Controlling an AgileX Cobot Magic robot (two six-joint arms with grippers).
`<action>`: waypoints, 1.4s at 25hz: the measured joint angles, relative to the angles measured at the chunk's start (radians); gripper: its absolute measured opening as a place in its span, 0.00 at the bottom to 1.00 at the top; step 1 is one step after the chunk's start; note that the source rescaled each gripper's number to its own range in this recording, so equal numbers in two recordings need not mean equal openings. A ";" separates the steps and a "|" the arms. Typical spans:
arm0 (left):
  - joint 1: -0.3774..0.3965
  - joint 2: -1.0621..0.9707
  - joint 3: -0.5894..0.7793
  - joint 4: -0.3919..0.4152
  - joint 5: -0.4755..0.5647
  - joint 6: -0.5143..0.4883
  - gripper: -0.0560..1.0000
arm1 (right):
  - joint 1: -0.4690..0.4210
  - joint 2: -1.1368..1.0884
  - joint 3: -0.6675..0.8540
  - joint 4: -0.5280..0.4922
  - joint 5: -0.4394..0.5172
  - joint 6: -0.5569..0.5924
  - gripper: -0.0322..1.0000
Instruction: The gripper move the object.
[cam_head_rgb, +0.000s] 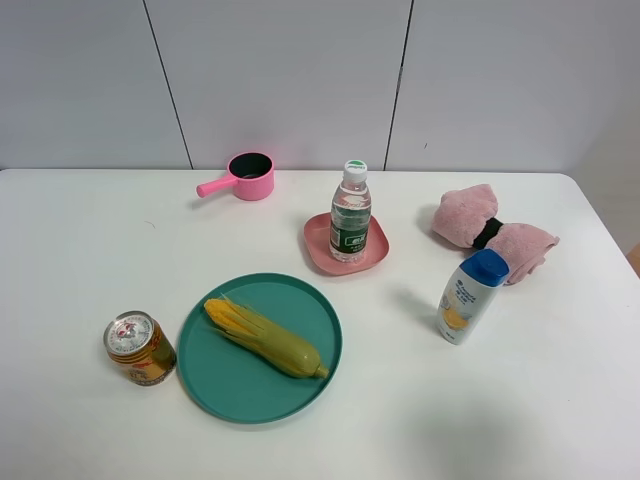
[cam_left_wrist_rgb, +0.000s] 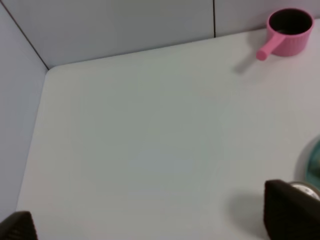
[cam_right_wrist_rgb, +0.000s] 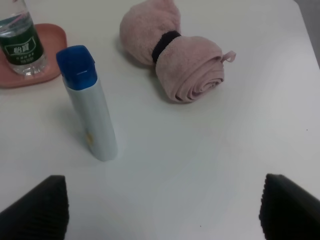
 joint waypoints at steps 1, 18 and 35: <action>0.000 -0.036 0.000 -0.003 0.013 0.000 0.78 | 0.000 0.000 0.000 0.000 0.000 0.000 1.00; 0.000 -0.369 0.059 -0.012 0.060 -0.138 0.78 | 0.000 0.000 0.000 0.000 -0.001 0.000 1.00; 0.000 -0.370 0.409 -0.091 -0.078 -0.215 0.78 | 0.000 0.000 0.000 0.000 -0.001 0.000 1.00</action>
